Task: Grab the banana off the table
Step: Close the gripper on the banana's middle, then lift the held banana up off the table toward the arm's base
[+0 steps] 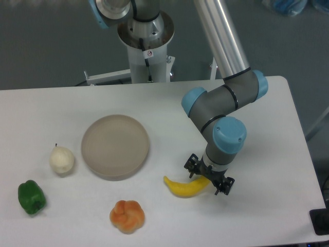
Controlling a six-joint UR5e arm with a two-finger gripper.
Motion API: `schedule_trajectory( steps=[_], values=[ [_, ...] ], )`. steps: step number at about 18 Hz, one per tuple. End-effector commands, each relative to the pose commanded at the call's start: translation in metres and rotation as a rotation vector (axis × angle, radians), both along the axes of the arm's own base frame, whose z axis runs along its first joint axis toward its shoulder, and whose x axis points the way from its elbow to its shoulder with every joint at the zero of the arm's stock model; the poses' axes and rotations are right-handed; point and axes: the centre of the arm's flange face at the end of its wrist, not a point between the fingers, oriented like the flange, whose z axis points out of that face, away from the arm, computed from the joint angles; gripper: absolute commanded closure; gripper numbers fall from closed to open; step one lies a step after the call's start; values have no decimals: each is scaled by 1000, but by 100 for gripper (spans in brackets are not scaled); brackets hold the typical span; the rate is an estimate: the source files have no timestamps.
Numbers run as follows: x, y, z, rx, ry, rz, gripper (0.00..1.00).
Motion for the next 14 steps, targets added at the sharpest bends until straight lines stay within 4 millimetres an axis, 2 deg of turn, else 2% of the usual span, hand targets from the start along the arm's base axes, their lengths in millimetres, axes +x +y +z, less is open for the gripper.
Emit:
schedule_trajectory(
  steps=[3,5,8,10,12,14],
  values=[
    [-2,-1,2,-4,7,2,67],
    [0,-2,4,-1,3,3,80],
    [-2,-4,21,14,13,8,91],
    [-4,-7,24,15,16,11,91],
    [-8,-8,41,30,31,15,91],
    [-27,-22,54,27,34,36,90]
  ],
)
